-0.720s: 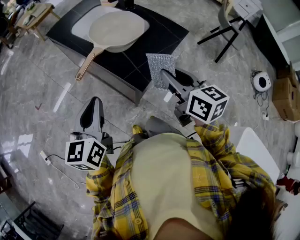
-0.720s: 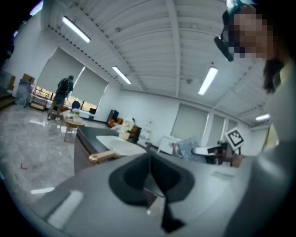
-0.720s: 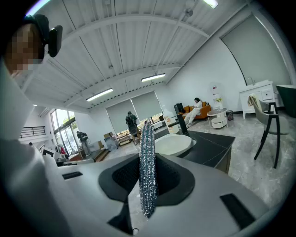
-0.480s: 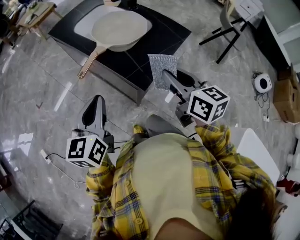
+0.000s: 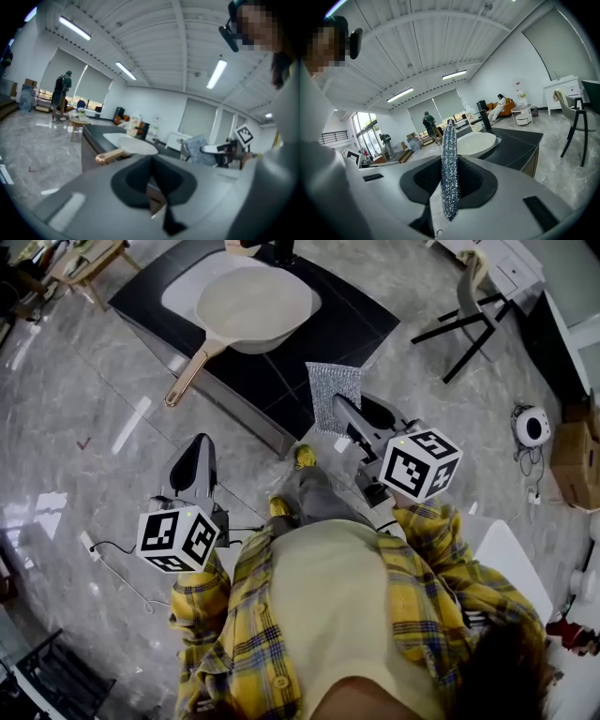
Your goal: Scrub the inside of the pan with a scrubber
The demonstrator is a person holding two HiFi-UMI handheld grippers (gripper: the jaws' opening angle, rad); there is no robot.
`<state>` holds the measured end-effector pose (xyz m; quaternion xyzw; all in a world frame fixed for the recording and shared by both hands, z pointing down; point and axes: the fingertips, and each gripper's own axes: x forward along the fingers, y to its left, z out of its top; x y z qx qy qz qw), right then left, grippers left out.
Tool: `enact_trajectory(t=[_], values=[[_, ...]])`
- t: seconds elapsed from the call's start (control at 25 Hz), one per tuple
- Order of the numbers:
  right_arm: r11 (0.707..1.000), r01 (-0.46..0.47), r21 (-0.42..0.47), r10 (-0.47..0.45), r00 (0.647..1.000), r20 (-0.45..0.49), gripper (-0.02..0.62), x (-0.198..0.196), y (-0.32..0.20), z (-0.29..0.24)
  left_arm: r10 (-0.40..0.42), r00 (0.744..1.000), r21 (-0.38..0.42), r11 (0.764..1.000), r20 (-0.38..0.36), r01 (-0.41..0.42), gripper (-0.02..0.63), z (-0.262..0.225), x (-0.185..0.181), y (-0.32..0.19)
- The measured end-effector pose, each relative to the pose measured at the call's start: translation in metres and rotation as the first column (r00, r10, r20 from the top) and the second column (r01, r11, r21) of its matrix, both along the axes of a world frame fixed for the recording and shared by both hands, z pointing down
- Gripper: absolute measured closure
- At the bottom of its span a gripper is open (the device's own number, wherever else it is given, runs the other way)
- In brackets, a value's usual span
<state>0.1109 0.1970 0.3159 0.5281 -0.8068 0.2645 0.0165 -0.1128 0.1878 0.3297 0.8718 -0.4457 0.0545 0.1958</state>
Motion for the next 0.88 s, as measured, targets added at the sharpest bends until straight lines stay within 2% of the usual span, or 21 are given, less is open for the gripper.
enact_trajectory(t=[0.24, 0.72, 0.88], values=[[0.999, 0.052, -0.006, -0.052, 0.998, 0.021, 0.511, 0.004, -0.043, 0.007, -0.036, 0.997, -0.002, 0.999, 0.07, 0.036, 0.601, -0.001, 0.006, -0.03], [0.982, 0.188, -0.023, -0.188, 0.982, 0.025, 0.511, 0.018, -0.138, 0.017, -0.101, 0.988, 0.005, 0.995, 0.112, 0.102, 0.601, -0.006, 0.035, -0.108], [0.974, 0.225, -0.024, -0.224, 0.974, 0.038, 0.511, 0.024, -0.169, 0.021, -0.133, 0.979, -0.008, 0.991, 0.154, 0.136, 0.6, -0.003, 0.041, -0.131]])
